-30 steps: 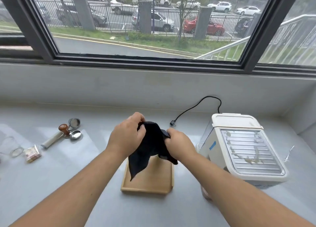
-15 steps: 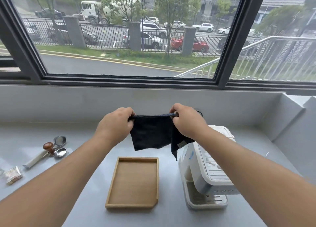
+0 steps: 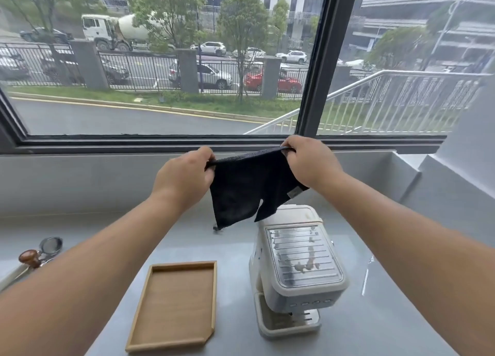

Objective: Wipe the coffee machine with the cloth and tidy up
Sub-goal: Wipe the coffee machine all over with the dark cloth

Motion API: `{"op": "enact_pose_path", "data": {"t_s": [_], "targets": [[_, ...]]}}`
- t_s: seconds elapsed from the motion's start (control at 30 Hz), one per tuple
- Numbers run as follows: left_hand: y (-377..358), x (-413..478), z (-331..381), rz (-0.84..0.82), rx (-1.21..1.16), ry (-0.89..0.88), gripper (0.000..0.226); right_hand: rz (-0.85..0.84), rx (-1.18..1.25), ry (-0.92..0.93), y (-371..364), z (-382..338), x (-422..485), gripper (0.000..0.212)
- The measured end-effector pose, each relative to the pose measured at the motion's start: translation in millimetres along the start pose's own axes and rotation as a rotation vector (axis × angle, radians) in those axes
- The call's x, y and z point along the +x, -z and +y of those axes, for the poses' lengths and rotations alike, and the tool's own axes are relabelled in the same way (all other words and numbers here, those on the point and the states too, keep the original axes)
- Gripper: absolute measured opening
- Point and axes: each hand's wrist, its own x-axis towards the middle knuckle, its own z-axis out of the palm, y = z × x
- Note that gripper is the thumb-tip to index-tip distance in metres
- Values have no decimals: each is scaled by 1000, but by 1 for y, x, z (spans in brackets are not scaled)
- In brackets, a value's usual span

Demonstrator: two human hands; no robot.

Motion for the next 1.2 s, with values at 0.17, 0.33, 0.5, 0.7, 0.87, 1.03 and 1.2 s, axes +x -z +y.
{"op": "enact_pose_path", "data": {"t_s": [0.17, 0.33, 0.5, 0.7, 0.87, 1.03, 1.2], "targets": [[-8, 16, 37, 37, -13, -53, 5, 72, 4, -22, 28, 23, 4, 25], [-23, 21, 68, 30, -38, -57, 8, 126, 49, -41, 40, 51, 1, 23], [-55, 4, 82, -57, -51, -86, 14, 102, 76, -41, 22, 83, -12, 21], [-105, -35, 77, -231, -37, 13, 19, -82, 90, -101, -17, 103, -31, 29], [-134, -64, 75, -366, -87, 30, 21, -301, 109, -139, -49, 105, -45, 42], [-149, -95, 77, -496, -137, 150, 68, -449, 100, -48, -75, 105, -52, 44], [-156, -118, 83, -513, -153, 227, 98, -499, -107, 107, -101, 106, -56, 44]]}}
